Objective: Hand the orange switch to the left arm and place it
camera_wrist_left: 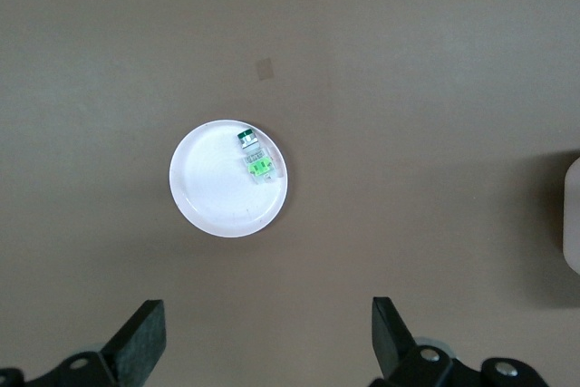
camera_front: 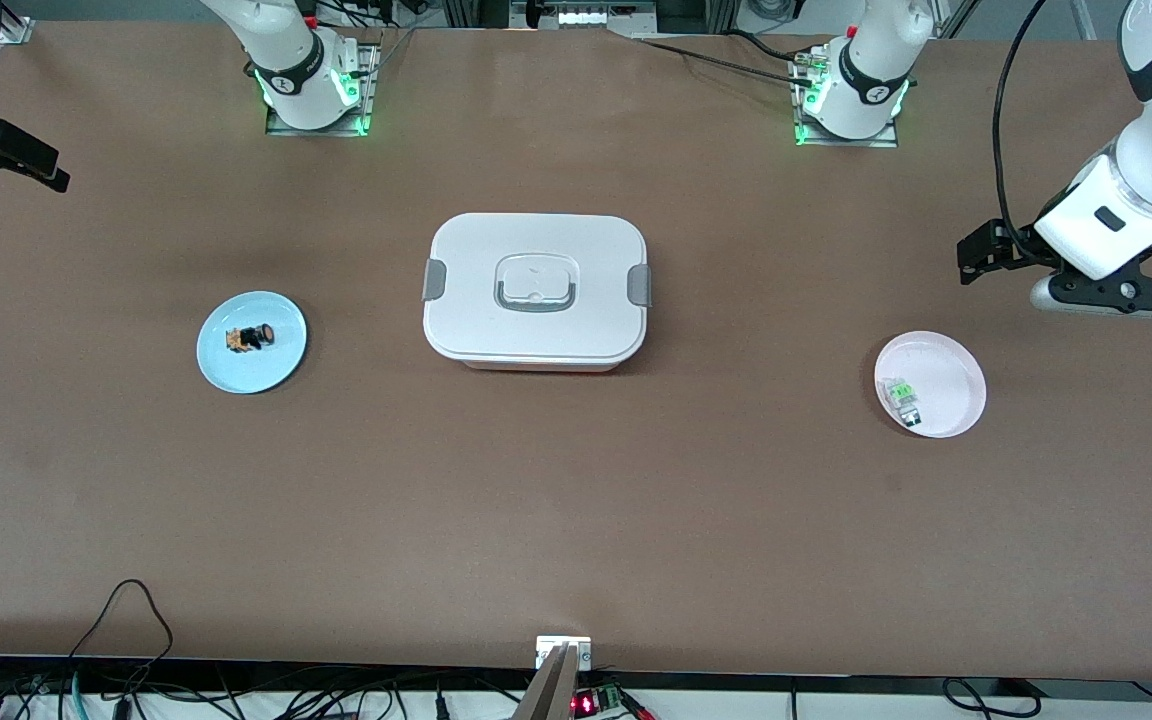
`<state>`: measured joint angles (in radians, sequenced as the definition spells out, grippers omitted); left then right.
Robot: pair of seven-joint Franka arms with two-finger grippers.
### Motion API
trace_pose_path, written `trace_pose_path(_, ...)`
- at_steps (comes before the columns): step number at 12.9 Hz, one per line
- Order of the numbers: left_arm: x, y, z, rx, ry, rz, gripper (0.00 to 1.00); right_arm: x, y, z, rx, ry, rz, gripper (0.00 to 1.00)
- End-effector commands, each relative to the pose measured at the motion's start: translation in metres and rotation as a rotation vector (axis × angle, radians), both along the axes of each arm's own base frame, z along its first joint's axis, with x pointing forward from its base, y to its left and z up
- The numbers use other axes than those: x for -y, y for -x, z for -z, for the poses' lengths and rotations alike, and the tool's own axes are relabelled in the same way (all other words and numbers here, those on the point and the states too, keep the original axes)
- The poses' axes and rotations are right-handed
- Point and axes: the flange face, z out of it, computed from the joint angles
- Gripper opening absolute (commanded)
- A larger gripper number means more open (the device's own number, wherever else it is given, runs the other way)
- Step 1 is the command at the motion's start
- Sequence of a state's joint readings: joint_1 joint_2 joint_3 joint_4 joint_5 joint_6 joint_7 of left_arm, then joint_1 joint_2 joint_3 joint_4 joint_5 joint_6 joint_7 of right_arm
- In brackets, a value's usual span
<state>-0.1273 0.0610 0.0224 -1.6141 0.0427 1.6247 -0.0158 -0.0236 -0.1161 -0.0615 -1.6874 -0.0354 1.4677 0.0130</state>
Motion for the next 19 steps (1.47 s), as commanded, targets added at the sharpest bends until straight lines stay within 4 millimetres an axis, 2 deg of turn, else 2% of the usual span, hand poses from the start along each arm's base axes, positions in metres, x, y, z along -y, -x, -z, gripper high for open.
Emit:
trace_pose_path(1, -0.001, 0.000, -0.008, -0.003, 0.005, 0.017, 1.00, -0.005, 0.010, -0.004, 0.004, -0.016, -0.006, 1.00)
trace_pose_path(4, -0.001, 0.000, -0.007, -0.005, 0.005, 0.017, 1.00, -0.004, 0.009, -0.006, 0.008, -0.016, -0.005, 1.00)
trace_pose_path(9, -0.001, 0.000, -0.007, -0.005, 0.005, 0.017, 1.00, -0.003, 0.003, 0.002, 0.001, -0.017, -0.003, 1.00)
trace_pose_path(19, -0.003, 0.001, -0.007, -0.011, 0.004, 0.014, 1.00, -0.005, -0.022, 0.037, -0.035, -0.016, -0.008, 1.00)
